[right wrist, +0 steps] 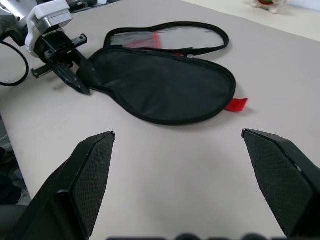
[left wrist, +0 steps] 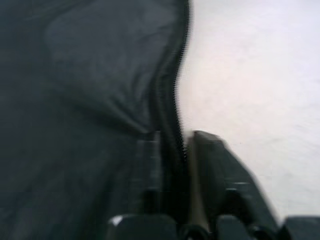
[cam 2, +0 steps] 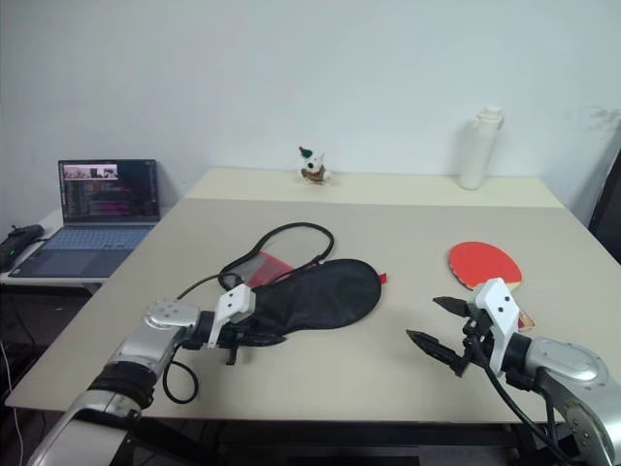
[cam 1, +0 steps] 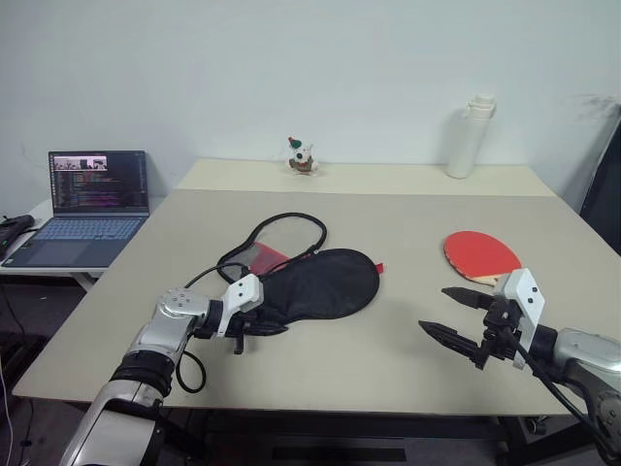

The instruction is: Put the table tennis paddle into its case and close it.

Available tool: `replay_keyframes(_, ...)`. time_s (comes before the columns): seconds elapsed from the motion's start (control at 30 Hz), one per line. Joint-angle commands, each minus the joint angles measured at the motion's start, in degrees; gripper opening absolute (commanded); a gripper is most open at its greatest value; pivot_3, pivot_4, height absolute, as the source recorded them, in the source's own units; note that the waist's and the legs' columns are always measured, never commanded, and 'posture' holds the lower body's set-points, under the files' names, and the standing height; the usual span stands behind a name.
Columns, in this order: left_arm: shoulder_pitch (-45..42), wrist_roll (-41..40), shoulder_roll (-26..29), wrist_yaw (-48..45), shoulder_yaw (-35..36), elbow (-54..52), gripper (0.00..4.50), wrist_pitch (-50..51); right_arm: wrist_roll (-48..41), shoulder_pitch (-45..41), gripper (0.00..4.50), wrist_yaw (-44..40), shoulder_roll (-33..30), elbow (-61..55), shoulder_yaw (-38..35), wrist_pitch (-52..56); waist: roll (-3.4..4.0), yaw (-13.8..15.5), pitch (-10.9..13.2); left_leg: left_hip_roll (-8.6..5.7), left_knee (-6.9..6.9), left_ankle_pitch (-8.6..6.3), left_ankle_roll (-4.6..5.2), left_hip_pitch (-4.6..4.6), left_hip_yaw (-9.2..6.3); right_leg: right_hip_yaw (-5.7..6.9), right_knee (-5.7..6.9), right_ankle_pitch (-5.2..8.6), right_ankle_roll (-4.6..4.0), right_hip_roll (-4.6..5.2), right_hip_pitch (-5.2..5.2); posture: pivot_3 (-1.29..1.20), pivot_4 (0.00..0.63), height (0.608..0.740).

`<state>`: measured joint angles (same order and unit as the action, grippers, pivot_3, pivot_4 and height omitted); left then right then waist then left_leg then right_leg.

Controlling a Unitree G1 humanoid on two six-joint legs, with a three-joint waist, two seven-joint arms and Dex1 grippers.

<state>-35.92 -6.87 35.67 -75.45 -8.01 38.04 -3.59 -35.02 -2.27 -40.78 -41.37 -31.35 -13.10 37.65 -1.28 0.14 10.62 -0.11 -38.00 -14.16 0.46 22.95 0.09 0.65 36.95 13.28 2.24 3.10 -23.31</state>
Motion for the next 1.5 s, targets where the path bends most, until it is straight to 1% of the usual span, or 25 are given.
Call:
replay_keyframes(0.03,2.08,-3.24,-0.92,3.22,3.01,-7.1,0.01,6.38,-0.21,-0.37,4.5,0.49,0.27,-0.16,-1.97,-1.68,0.0,-0.06,0.0,0.0,0.01,0.0,0.0,0.02,0.01,0.0,-0.01,0.0,0.0,0.0,-0.01,0.0,0.15,0.74)
replay_keyframes(0.27,7.84,-6.91,-5.45,11.34,3.34,-25.36,0.01,20.46,-0.3,-1.33,4.5,0.37,-0.67,0.83,-2.49,-1.71,-0.01,0.04,0.01,-0.03,0.0,0.0,0.0,0.04,-0.03,-0.02,-0.01,-0.01,0.03,0.02,-0.01,0.0,0.15,0.74)
replay_keyframes(0.33,8.88,-7.17,-7.45,13.92,1.99,-30.04,0.01,24.6,-0.36,-1.43,4.5,0.29,-0.98,1.07,-2.79,-1.63,-0.01,0.03,0.01,-0.03,0.0,0.0,0.0,0.04,-0.02,-0.03,-0.02,-0.01,0.03,0.03,-0.01,0.0,0.15,0.74)
replay_keyframes(0.4,8.63,-6.68,-10.29,17.18,0.48,-32.35,0.01,27.73,-0.47,-1.39,4.5,0.23,-1.25,1.19,-3.14,-1.47,-0.01,0.08,0.01,-0.03,0.0,0.0,0.0,0.04,-0.04,-0.02,-0.01,-0.01,0.03,0.01,-0.01,0.0,0.15,0.74)
replay_keyframes(0.5,6.13,-5.39,-16.23,22.51,-1.74,-31.57,0.01,30.53,-0.64,-1.38,4.5,0.28,-1.6,1.14,-3.5,-1.09,-0.03,0.25,0.02,-0.09,-0.02,0.0,0.0,0.03,-0.04,-0.03,-0.01,-0.01,0.06,-0.01,0.01,0.0,0.15,0.74)
replay_keyframes(0.63,2.33,-2.55,-22.08,28.31,-3.95,-26.87,0.01,30.24,-0.47,-1.56,4.5,0.5,-2.13,1.51,-3.89,-0.68,-0.07,0.33,0.04,-0.14,-0.04,0.0,0.0,0.04,-0.02,-0.04,-0.02,-0.03,0.11,-0.02,0.02,0.0,0.15,0.74)
replay_keyframes(0.7,0.78,-1.74,-24.26,30.8,-4.11,-24.31,0.01,30.28,-0.66,-1.76,4.5,0.93,-2.27,1.61,-4.21,-0.15,-0.07,0.35,0.04,-0.15,-0.04,0.0,0.0,0.04,-0.02,-0.04,-0.02,-0.03,0.11,-0.02,0.02,0.0,0.15,0.74)
replay_keyframes(0.8,-0.06,-1.26,-25.86,31.76,-4.55,-22.5,0.01,29.51,-1.33,-2.08,4.5,1.66,-2.31,1.49,-4.71,1.09,-0.07,0.16,0.04,-0.15,-0.01,0.0,0.0,0.03,0.0,-0.05,-0.03,-0.02,0.13,-0.03,0.02,0.0,0.15,0.74)
replay_keyframes(0.9,0.45,-2.64,-26.82,31.15,-4.18,-23.55,0.75,30.01,-1.7,-2.52,4.5,2.51,-2.03,1.47,-4.85,2.41,-0.08,0.12,0.05,-0.14,0.01,0.0,0.0,0.05,-0.04,-0.03,-0.02,-0.01,0.14,-0.03,0.0,0.0,0.15,0.74)
replay_keyframes(0.93,1.01,-3.18,-26.82,30.71,-4.15,-24.63,1.04,30.49,-1.73,-2.81,4.5,2.89,-1.87,1.56,-4.62,2.87,-0.08,0.12,0.04,-0.14,0.01,0.0,0.0,0.04,-0.04,-0.03,-0.02,-0.01,0.14,-0.03,0.0,0.0,0.15,0.74)
replay_keyframes(1.0,2.09,-3.56,-26.4,30.51,-4.04,-26.41,1.83,30.78,-1.82,-3.38,4.5,3.55,-1.6,1.78,-4.24,3.71,-0.08,0.11,0.05,-0.15,0.0,0.0,0.0,0.04,-0.02,-0.05,-0.02,-0.01,0.14,-0.03,0.0,0.0,0.15,0.74)
replay_keyframes(1.07,3.7,-5.68,-25.14,28.55,-3.05,-29.26,2.58,31.97,-2.71,-4.2,4.5,4.73,-1.18,2.21,-4.29,5.66,-0.08,-0.01,0.05,-0.15,0.0,0.0,0.0,0.04,-0.01,-0.07,-0.02,-0.01,0.14,-0.02,0.0,0.0,0.15,0.74)
replay_keyframes(1.1,4.85,-7.35,-23.74,26.81,-2.2,-31.19,2.94,32.89,-3.15,-4.74,4.5,5.69,-0.99,2.59,-4.36,7.07,-0.08,-0.05,0.04,-0.14,0.01,0.0,0.0,0.04,-0.01,-0.07,-0.02,-0.01,0.14,-0.02,0.0,0.0,0.15,0.74)
replay_keyframes(1.13,6.15,-9.5,-21.24,24.22,-0.43,-33.04,3.3,33.63,-4.67,-5.68,4.5,7.41,-0.26,3.28,-4.69,9.8,-0.08,-0.13,0.05,-0.13,0.01,0.0,0.0,0.04,-0.03,-0.06,-0.01,-0.01,0.13,-0.02,0.0,0.0,0.15,0.74)
replay_keyframes(1.23,8.4,-13.14,-14.3,19.39,3.68,-35.25,3.3,33.66,-6.66,-8.59,4.5,12.67,2.05,5.39,-4.76,16.03,-0.07,-0.47,0.05,-0.03,0.03,0.0,0.0,0.0,-0.03,-0.06,0.02,0.01,0.06,-0.03,-0.01,0.0,0.15,0.74)
replay_keyframes(1.3,8.65,-13.9,-10.35,18.36,6.43,-34.28,3.3,32.49,-6.02,-10.48,4.5,14.9,3.56,7.22,-3.5,18.06,-0.06,-0.42,0.05,0.11,0.02,0.0,0.0,-0.03,-0.03,-0.05,0.05,-0.01,-0.08,-0.04,-0.02,0.0,0.15,0.74)
replay_keyframes(1.43,8.11,-14.18,-5.4,17.66,10.42,-31.4,3.3,30.67,-4.07,-14.36,4.5,19.14,7.96,11.85,-0.82,20.05,-0.05,-0.26,0.05,0.05,0.02,0.0,0.0,-0.02,-0.05,0.0,0.02,0.0,-0.11,-0.09,-0.02,0.0,0.15,0.74)
replay_keyframes(1.5,8.05,-14.11,-4.24,17.49,11.07,-30.76,3.3,30.06,-3.65,-15.73,4.5,20.51,9.68,13.45,-0.28,20.45,-0.06,-0.2,0.06,-0.05,0.04,0.0,0.0,0.01,-0.02,-0.02,-0.01,0.01,-0.08,-0.06,-0.03,0.0,0.15,0.74)
